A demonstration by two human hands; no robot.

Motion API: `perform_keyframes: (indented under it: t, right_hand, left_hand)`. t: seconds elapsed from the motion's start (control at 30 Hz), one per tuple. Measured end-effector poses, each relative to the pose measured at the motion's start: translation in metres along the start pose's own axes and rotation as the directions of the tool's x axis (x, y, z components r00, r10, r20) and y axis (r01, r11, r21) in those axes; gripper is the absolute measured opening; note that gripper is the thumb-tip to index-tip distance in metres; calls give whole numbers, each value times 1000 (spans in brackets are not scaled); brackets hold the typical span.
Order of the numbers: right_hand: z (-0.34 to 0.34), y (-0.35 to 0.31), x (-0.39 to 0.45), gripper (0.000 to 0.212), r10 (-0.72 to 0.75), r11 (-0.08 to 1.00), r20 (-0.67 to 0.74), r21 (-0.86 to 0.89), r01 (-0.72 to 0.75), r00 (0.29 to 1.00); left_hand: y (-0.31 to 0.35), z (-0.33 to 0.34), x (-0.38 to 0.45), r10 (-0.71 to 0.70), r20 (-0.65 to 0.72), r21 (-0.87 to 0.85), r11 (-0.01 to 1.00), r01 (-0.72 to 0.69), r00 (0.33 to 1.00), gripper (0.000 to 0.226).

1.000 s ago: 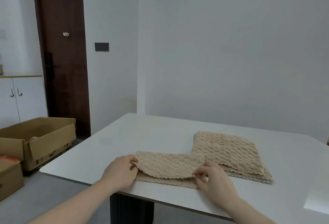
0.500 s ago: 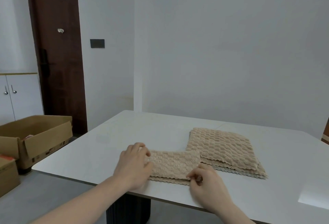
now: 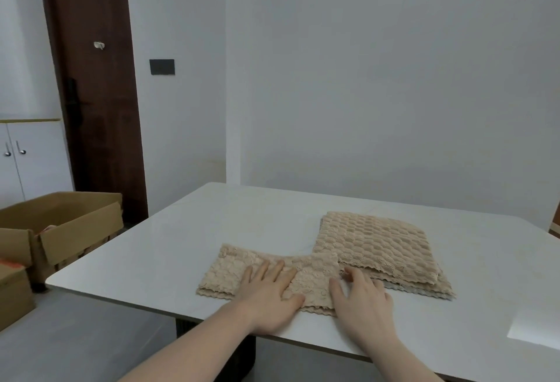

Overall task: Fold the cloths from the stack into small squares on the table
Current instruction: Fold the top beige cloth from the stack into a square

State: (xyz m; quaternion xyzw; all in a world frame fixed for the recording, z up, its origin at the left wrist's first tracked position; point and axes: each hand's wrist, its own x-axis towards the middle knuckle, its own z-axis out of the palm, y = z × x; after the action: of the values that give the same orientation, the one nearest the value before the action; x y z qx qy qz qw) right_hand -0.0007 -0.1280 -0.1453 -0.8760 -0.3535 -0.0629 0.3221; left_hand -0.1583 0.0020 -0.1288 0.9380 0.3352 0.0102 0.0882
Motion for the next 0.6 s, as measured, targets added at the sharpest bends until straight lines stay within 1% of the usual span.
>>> perform_keyframes:
  t: [0.07,0.13,0.27,0.37,0.47,0.53,0.6]
  right_hand:
    - [1,0,0,57,-33,999,49,-36,35,998]
    - [-2,-1,0,60,-44,999,89,-9,45,995]
    - [-12,-3,-1,62,-40,994,138,111,24,990]
    - [-17,-2,-4,61,-10,960,123,277,-24,992]
    - [-19,-1,-6,62,23,909,105,412,-64,994]
    - [-22,-1,-4,59,71,872,62,481,-92,996]
    - [-25,0,-3,57,155,820,12,555,-136,988]
  left_hand:
    - [1,1,-6,11,4,-14,1000,-11,1000,76]
    - [3,2,-12,18,-6,-19,1000,-18,1000,78]
    - [5,5,-23,44,-14,-7,999,-44,999,79]
    - [6,2,-31,42,-45,-47,998,-44,998,77]
    - [-7,-5,-29,-14,-102,-80,997,5,995,75]
    - [-28,-9,-23,-88,-135,-61,995,80,987,75]
    - [-56,-12,-19,-183,-153,-66,982,175,971,75]
